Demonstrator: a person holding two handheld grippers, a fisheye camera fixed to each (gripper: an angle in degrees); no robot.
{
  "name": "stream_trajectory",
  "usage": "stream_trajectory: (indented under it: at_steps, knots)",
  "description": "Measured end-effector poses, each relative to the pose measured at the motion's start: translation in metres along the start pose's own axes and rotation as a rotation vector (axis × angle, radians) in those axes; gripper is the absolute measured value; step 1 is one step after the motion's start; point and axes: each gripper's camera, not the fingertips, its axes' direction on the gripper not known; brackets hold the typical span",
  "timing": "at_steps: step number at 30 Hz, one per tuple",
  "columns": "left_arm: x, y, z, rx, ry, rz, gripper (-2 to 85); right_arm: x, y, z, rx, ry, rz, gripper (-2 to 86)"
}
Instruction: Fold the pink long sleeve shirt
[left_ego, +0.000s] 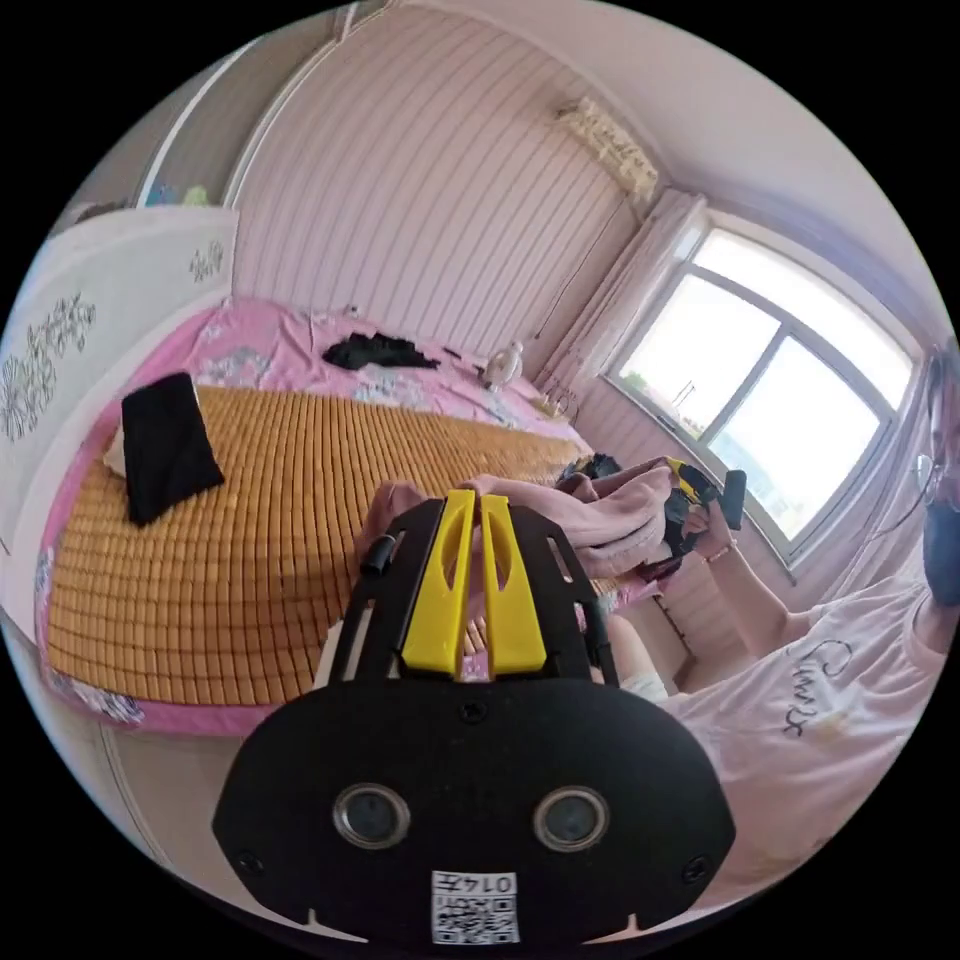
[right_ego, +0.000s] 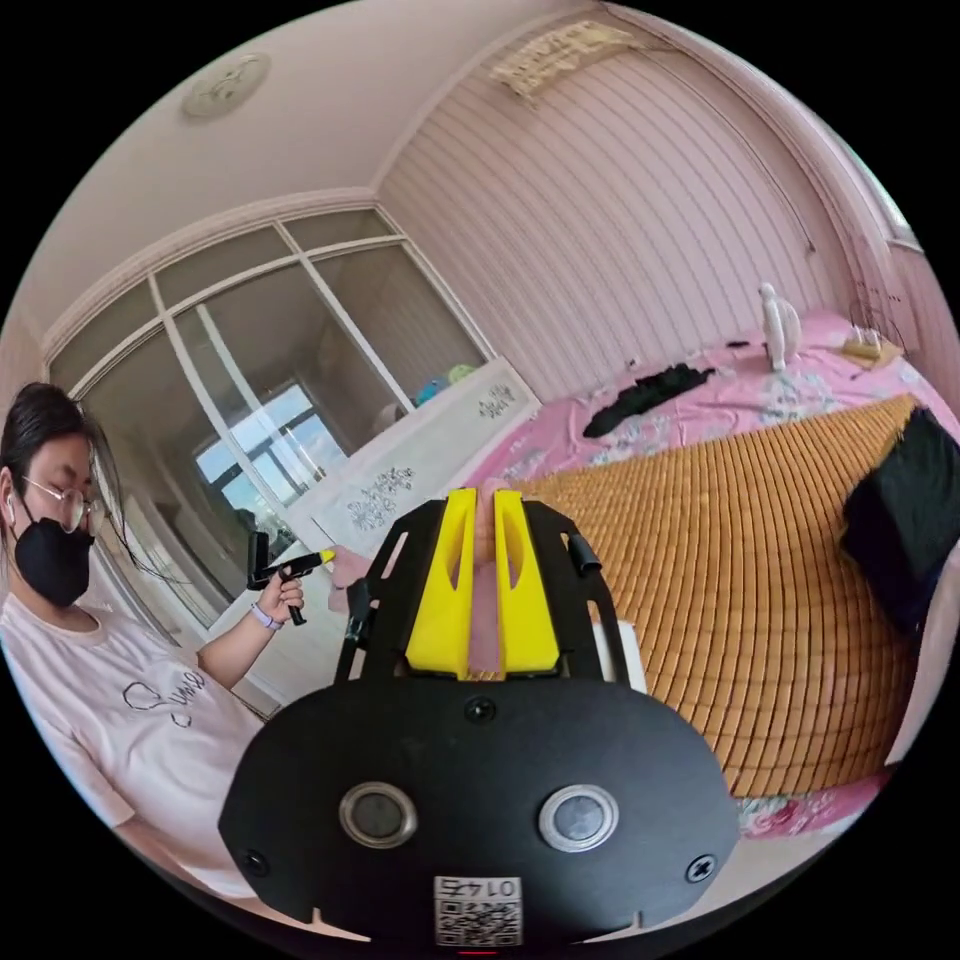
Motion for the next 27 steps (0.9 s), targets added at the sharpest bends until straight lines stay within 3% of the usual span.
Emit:
stream_trajectory:
  at_steps: [5,11,21,24,27]
  knots:
    - [0.079,-0.080,-0.214,0.430,-0.015,0.175,-1.0,-0.113,-0.099,-0.071,0.248,-0.125,-0.254,2.0]
    - [0.195,-0.095,-0.407,0.834,0.006,0.418,-1.0,-0.248,-0.172,-0.178,0.506,-0.127,-0.481,1.9]
    - [0.287,-0.110,-0.537,1.007,-0.045,0.588,-1.0,-0.353,-0.192,-0.257,0.715,-0.130,-0.624,1.8]
    - [0.288,-0.124,-0.539,1.015,-0.054,0.602,-1.0,-0.339,-0.203,-0.255,0.662,-0.212,-0.573,1.9]
    - [0.263,-0.150,-0.507,0.924,-0.074,0.545,-1.0,-0.302,-0.222,-0.203,0.494,-0.049,-0.473,1.8]
